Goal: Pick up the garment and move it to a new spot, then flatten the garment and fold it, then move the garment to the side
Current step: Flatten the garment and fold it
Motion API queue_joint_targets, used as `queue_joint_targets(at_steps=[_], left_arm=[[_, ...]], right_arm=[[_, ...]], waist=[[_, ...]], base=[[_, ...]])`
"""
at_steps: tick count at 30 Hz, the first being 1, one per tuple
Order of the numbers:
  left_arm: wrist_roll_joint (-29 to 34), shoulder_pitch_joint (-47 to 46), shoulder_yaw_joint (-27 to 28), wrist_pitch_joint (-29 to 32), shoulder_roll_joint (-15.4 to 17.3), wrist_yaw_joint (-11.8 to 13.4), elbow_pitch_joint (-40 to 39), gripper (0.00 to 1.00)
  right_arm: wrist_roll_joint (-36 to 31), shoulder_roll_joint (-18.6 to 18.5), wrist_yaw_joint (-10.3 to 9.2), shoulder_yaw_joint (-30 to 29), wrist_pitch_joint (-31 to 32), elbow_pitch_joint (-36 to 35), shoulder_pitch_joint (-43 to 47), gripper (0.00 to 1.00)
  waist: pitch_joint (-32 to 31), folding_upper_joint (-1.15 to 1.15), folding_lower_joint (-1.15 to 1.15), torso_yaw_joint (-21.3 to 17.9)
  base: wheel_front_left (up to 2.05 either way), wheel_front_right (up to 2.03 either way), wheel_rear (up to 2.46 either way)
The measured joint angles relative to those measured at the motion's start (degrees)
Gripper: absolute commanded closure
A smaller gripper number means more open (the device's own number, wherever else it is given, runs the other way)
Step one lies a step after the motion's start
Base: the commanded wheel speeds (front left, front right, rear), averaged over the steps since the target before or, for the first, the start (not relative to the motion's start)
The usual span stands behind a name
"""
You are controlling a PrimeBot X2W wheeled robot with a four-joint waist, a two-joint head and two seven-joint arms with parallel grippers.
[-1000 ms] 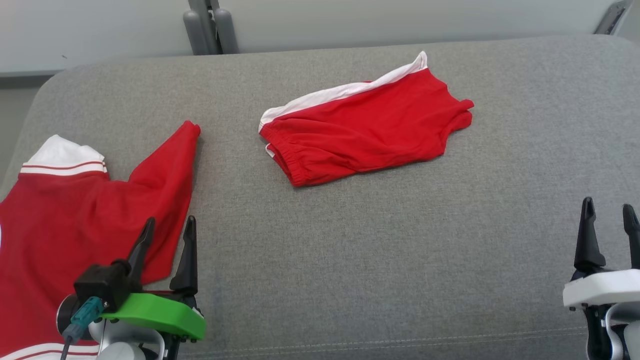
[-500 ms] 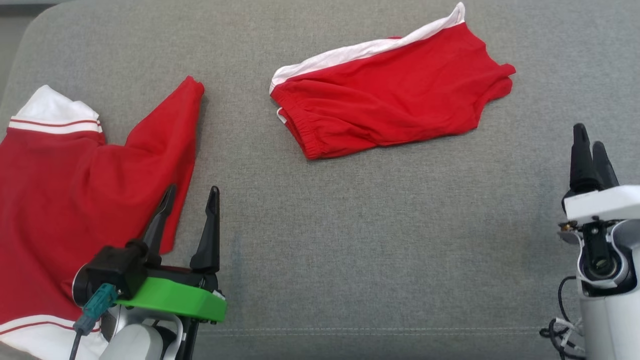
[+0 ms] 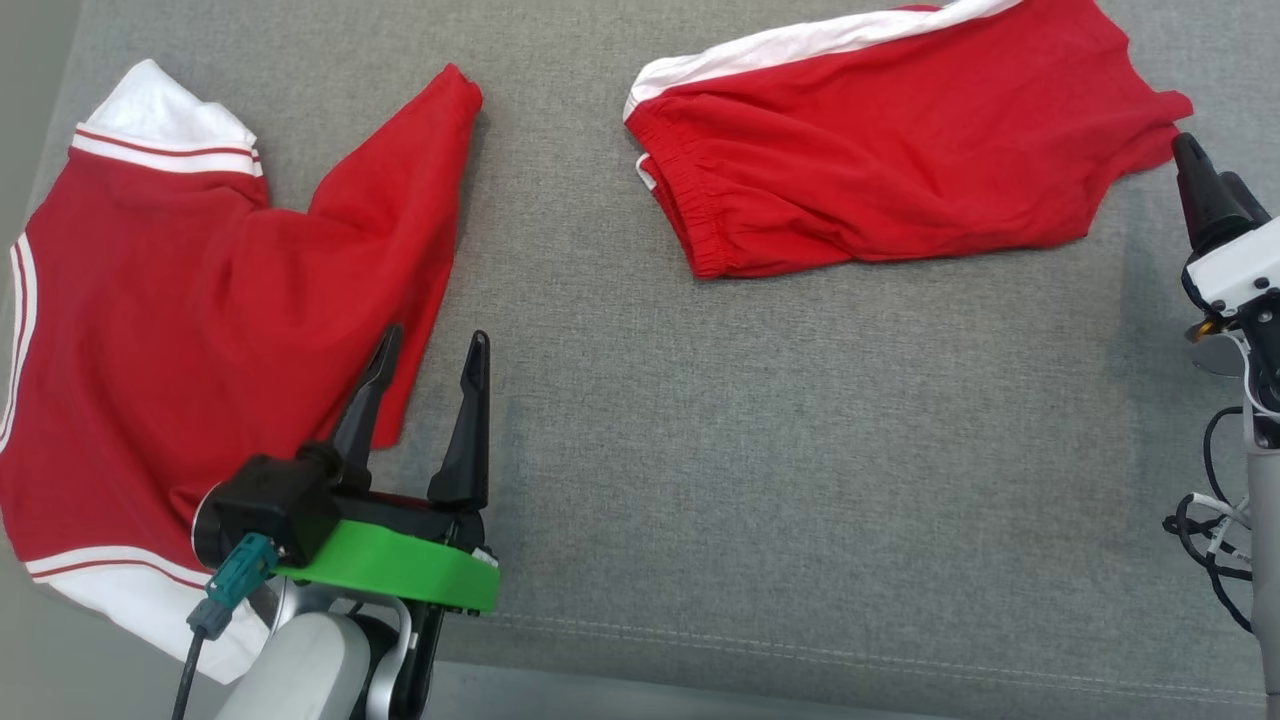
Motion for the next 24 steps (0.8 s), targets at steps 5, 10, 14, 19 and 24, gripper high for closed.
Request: queue_joint_targets(at_steps=[5,10,14,19,24], left_arm=[[0.0,-0.1,0.3,0.0,-0.7,0.0,0.5,0.0],[0.0,-0.1,0.7,0.0,-1.0,0.0,0.9,0.0],[0.0,-0.1,1.0,0.0,-1.1,0.0,1.0,0.0],[0.1,-0.1,1.5,0.0,-1.1,0.0,0.8,0.0],[0.4,-0.5,1.1,0.0,-1.1,0.0,1.0,0.0]], right_arm=[[-0.8,-0.9,-0.14,1.3,4.9,2.5,-2.2,0.0],[-1.0,-1.1,-0.48,1.3,7.4,4.4,-3.9,0.0],[-1.2,-1.1,-0.53,0.3,8.5,5.5,-4.9,0.0],[-1.2,-1.0,-0.56,-1.7,9.0,6.5,-6.7,0.0],[-1.2,-1.0,-0.56,-3.2,9.1,7.6,-7.4,0.0]], waist=[[1.3,0.0,0.0,2.0],[2.3,0.0,0.0,2.9],[2.7,0.0,0.0,2.9],[3.5,0.0,0.0,2.3],[4.1,0.0,0.0,1.7]], base=[[0.0,0.0,0.0],[0.0,0.0,0.0],[0.0,0.0,0.0],[0.0,0.0,0.0],[0.0,0.0,0.0]])
